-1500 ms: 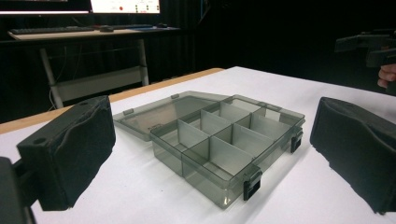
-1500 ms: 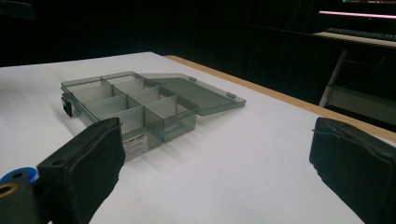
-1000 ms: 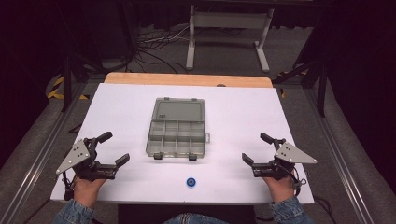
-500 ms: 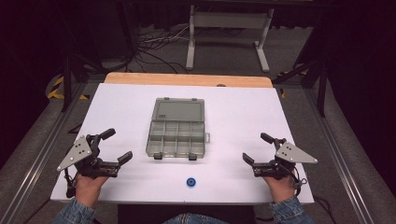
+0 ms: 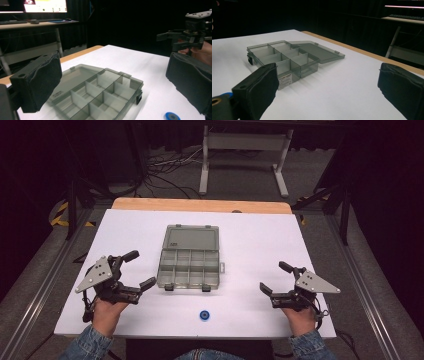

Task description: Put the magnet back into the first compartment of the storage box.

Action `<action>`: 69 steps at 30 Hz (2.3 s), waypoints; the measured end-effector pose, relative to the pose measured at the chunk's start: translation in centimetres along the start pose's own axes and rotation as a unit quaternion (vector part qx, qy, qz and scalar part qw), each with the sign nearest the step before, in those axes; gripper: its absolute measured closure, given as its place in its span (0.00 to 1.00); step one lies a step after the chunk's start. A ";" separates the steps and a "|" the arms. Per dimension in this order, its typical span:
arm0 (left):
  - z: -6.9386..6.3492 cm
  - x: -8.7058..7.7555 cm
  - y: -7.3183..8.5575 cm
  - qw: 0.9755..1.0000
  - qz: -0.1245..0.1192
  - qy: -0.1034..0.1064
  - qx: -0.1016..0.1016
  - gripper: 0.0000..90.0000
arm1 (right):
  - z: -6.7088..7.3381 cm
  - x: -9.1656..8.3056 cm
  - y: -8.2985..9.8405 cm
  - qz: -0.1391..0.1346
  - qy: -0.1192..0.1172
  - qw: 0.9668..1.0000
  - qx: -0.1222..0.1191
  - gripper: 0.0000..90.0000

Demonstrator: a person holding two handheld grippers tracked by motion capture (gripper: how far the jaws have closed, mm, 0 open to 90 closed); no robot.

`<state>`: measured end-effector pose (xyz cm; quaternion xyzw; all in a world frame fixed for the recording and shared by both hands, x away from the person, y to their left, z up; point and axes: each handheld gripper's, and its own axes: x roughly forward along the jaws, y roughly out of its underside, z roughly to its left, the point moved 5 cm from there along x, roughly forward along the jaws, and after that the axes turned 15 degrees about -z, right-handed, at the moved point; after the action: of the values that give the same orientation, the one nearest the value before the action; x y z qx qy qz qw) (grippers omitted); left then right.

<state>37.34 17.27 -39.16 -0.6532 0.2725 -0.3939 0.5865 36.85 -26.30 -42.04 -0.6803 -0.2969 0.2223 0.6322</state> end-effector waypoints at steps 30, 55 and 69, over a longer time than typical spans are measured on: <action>-4.8 7.3 -0.1 0.994 0.009 0.112 -0.016 0.01 | 0.0 0.2 0.0 0.003 -0.008 1.000 0.002 0.04; -7.5 10.4 0.9 0.985 0.063 0.157 -0.016 0.00 | 0.2 0.0 -0.1 0.006 -0.016 1.000 -0.005 0.04; -9.0 11.4 1.6 0.954 0.236 0.179 0.049 0.07 | 0.2 -0.1 -0.1 0.011 -0.018 1.000 -0.004 0.04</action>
<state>36.17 2.65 -38.53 -0.4595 0.4999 -0.3677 0.6355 36.61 -26.18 -42.00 -0.6817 -0.3016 0.2400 0.6219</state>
